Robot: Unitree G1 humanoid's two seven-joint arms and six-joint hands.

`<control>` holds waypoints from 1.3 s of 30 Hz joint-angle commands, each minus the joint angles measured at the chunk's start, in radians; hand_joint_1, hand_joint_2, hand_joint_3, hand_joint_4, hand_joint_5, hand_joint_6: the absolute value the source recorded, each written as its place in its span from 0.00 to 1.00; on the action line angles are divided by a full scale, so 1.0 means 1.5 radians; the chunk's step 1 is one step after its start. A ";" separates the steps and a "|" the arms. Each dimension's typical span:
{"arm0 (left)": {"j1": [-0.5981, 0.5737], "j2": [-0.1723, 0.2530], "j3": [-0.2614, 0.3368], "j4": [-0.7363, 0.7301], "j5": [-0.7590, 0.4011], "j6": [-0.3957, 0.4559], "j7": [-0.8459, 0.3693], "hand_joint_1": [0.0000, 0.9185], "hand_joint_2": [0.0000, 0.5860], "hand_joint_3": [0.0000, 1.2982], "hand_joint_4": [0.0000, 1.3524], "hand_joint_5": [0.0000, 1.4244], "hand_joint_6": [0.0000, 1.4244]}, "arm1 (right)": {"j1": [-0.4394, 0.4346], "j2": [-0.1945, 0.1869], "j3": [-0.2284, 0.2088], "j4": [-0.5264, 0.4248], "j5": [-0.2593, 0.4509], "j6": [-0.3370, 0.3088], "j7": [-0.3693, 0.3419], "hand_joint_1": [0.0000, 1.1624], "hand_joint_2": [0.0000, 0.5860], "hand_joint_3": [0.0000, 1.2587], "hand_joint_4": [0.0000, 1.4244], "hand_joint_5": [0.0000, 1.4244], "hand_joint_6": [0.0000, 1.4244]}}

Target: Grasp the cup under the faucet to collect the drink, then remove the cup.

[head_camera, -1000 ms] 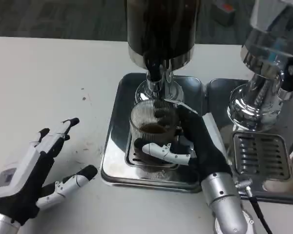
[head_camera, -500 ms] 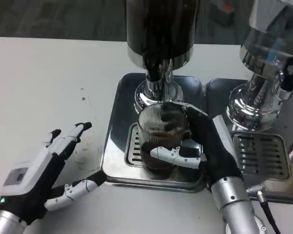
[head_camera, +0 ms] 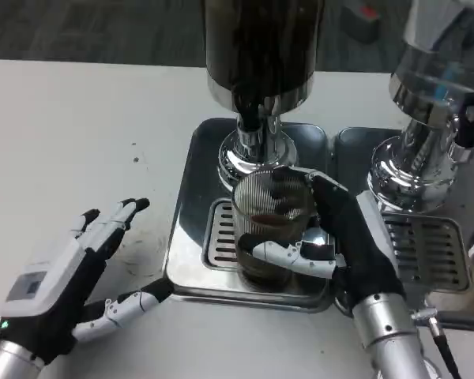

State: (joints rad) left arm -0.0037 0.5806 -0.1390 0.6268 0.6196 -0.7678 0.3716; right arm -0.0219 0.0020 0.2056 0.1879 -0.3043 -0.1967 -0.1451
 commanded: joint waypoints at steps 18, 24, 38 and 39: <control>0.061 0.048 0.014 -0.136 0.029 0.058 -0.001 0.00 0.18 0.07 0.00 0.12 0.00 | 0.073 -0.011 0.013 -0.133 0.014 -0.005 0.047 0.88 0.42 0.40 0.32 0.33 0.49; 0.081 0.056 0.010 -0.154 0.032 0.066 -0.001 0.00 0.18 0.06 0.00 0.12 0.00 | 0.095 -0.014 0.020 -0.170 0.007 -0.002 0.065 0.88 0.42 0.40 0.32 0.33 0.48; 0.146 0.080 0.030 -0.206 0.046 0.079 0.007 0.00 0.18 0.06 0.00 0.11 0.00 | 0.137 -0.025 0.038 -0.245 0.004 0.007 0.095 0.88 0.43 0.40 0.32 0.33 0.48; 0.150 0.079 0.033 -0.211 0.049 0.081 0.007 0.00 0.18 0.06 0.00 0.11 0.00 | 0.139 -0.027 0.038 -0.249 0.005 0.008 0.097 0.88 0.43 0.40 0.32 0.33 0.48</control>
State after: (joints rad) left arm 0.2006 0.6839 -0.1013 0.3333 0.6781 -0.6545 0.3715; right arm 0.1814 -0.0395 0.2571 -0.1346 -0.3063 -0.1778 -0.0029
